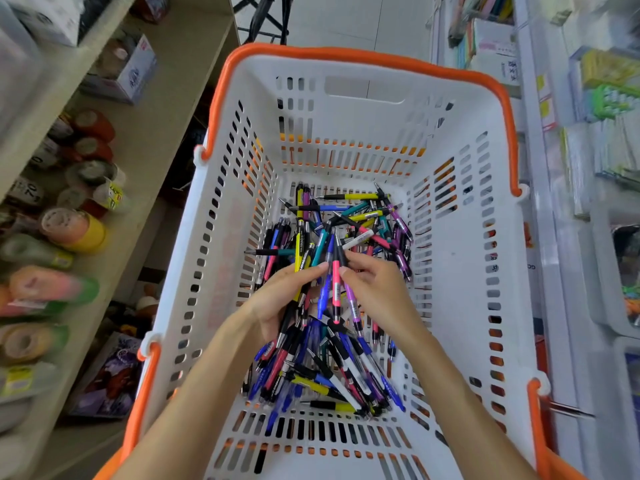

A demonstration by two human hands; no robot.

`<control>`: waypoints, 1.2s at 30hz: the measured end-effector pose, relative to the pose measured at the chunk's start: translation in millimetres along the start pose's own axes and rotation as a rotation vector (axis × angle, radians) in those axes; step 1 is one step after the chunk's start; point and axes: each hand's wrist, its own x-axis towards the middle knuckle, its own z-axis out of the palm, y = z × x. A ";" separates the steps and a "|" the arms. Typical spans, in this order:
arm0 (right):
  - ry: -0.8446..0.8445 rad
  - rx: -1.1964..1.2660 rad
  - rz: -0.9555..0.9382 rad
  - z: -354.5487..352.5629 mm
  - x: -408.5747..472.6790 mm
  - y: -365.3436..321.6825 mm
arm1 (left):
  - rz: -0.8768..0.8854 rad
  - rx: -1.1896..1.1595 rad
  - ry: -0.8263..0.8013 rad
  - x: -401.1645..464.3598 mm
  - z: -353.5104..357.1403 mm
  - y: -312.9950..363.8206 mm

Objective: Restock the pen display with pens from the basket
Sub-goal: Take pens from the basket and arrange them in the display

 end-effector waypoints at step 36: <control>0.190 -0.145 -0.129 -19.4 -8.2 -9.9 | 0.065 -0.077 0.057 -0.7 12.2 -9.4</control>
